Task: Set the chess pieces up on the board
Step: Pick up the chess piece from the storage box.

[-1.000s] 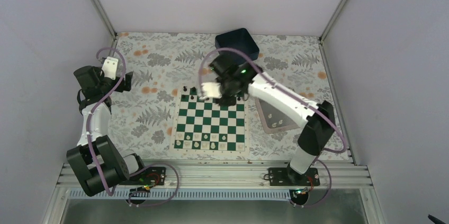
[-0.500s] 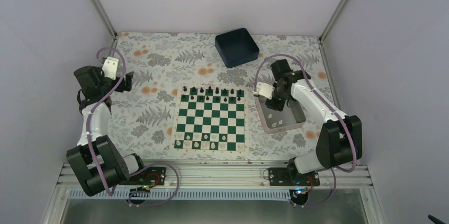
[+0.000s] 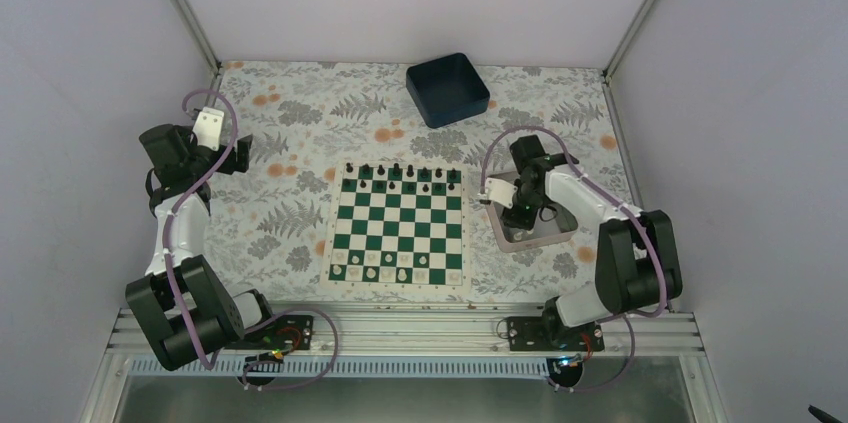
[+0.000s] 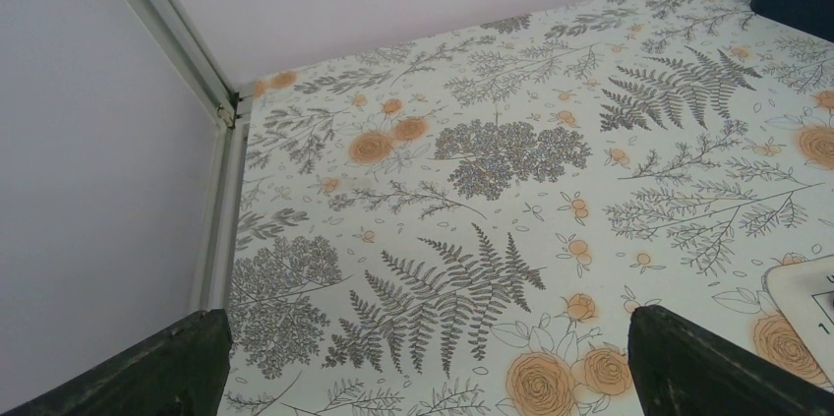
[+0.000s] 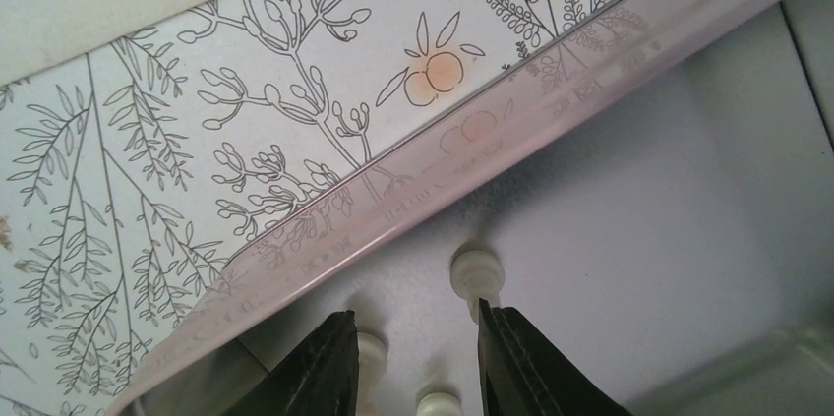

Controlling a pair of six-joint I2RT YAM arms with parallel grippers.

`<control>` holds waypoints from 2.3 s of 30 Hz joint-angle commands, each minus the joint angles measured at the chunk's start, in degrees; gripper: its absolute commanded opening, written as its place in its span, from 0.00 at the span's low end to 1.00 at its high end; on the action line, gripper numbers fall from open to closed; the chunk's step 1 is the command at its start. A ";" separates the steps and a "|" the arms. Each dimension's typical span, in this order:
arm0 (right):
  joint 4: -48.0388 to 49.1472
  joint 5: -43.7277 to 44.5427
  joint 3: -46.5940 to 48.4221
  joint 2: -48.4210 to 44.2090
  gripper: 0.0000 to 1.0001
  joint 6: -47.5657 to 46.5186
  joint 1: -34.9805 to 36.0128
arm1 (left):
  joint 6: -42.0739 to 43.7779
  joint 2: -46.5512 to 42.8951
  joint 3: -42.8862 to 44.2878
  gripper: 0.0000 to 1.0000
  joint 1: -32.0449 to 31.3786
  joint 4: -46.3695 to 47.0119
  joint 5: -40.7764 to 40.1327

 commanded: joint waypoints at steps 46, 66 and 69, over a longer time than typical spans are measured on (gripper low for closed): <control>5.58 -3.09 -0.30 4.55 0.16 -1.39 -3.63 | -0.13 0.18 -0.18 1.00 0.44 1.01 1.66; -12.32 2.84 15.40 -6.21 0.08 2.01 3.44 | -0.22 0.26 -0.07 1.00 0.46 1.05 1.70; -12.56 3.17 14.78 -6.53 0.09 5.81 10.74 | -0.22 0.20 -0.14 1.00 0.43 1.05 1.61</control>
